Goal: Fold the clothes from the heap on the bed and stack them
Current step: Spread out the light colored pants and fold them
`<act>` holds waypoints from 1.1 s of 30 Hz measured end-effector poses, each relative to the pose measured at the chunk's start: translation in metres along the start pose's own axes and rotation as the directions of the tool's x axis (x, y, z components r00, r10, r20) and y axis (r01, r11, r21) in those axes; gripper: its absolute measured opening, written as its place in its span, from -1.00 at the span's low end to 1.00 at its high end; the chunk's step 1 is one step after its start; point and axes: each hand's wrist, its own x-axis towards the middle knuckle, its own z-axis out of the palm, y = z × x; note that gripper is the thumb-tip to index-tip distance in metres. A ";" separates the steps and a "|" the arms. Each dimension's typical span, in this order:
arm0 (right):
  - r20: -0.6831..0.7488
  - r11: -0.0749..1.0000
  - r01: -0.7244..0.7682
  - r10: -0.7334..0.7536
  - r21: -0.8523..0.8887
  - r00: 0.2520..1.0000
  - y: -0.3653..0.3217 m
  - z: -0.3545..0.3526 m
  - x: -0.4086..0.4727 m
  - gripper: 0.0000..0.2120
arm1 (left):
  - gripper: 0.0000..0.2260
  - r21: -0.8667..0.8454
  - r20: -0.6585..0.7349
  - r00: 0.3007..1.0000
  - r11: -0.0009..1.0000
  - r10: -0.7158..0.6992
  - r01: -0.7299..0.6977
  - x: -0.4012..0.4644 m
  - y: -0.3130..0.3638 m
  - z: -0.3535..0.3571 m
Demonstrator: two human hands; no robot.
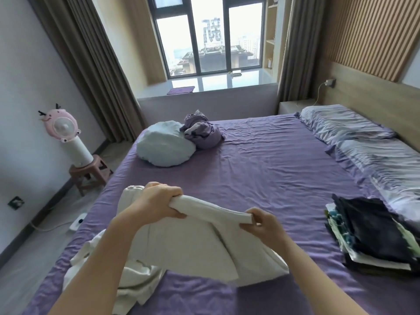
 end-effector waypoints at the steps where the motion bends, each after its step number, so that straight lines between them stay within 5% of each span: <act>1: -0.021 0.999 0.006 -0.005 0.054 1.000 0.000 0.000 -0.001 -0.83 | -0.66 -0.016 -0.003 1.000 1.000 -0.017 0.017 -0.001 -0.003 0.000; 7: -0.229 0.979 0.046 0.000 0.197 0.973 -0.033 -0.007 -0.002 -0.81 | -0.68 -0.124 -0.016 0.995 0.988 -0.099 0.097 -0.010 -0.006 -0.017; 15: -0.367 0.994 0.105 -0.110 -0.034 0.924 -0.087 -0.055 -0.024 -0.73 | -0.44 -0.166 -0.019 0.991 0.978 -0.135 0.130 -0.021 0.037 -0.050; 22: -0.127 0.948 0.160 -0.201 -0.277 0.971 -0.152 -0.119 -0.044 -0.82 | -0.41 -0.203 0.092 0.986 0.967 -0.139 0.155 -0.045 0.060 -0.055; 27: 0.044 0.915 0.128 -0.121 -0.382 0.992 -0.144 -0.118 -0.034 -0.90 | -0.38 -0.170 0.211 0.964 0.965 -0.161 0.198 -0.062 0.068 -0.021; 33: 0.316 0.909 -0.074 0.218 -0.409 0.923 -0.014 -0.014 -0.025 -0.67 | -0.34 -0.097 0.573 0.761 0.897 -0.304 0.432 -0.101 0.058 0.112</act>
